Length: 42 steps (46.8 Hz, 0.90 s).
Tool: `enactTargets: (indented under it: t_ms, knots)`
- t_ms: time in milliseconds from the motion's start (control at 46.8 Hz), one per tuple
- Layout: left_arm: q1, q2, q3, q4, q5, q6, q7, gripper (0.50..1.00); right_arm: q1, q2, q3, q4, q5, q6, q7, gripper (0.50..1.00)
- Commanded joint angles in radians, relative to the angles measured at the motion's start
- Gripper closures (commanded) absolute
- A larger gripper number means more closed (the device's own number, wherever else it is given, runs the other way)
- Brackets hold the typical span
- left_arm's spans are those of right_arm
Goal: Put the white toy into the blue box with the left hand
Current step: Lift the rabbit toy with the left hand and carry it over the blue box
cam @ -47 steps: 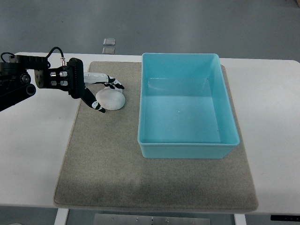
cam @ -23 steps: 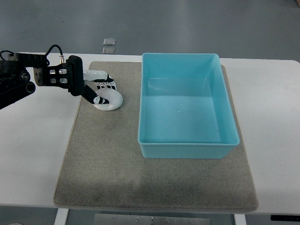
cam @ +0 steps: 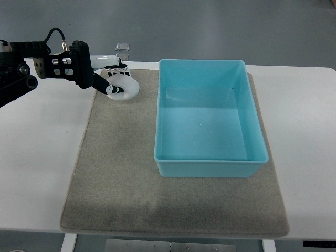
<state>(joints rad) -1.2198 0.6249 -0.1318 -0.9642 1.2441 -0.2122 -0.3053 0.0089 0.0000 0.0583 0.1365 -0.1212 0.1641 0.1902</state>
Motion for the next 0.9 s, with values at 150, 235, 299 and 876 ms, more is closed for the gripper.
enactTargets:
  t_ms: [150,235,299,876]
  knots:
    - [-0.018,-0.034,-0.055,-0.014,-0.003,0.079,0.000,0.971,-0.001,0.000,0.000,0.000,0.000,0.000,0.000,0.564]
    - [-0.018,-0.051,-0.064,-0.024,-0.005,0.080,-0.001,0.971,0.000,0.000,0.000,0.000,0.000,0.000,0.000,0.564]
    - [-0.018,-0.060,-0.065,-0.034,-0.005,0.080,-0.001,0.971,0.000,0.000,0.000,0.000,0.000,0.000,0.000,0.564]
    - [0.005,-0.139,-0.075,-0.199,-0.008,0.097,-0.008,0.958,0.000,0.000,0.000,0.000,0.000,0.000,0.000,0.564]
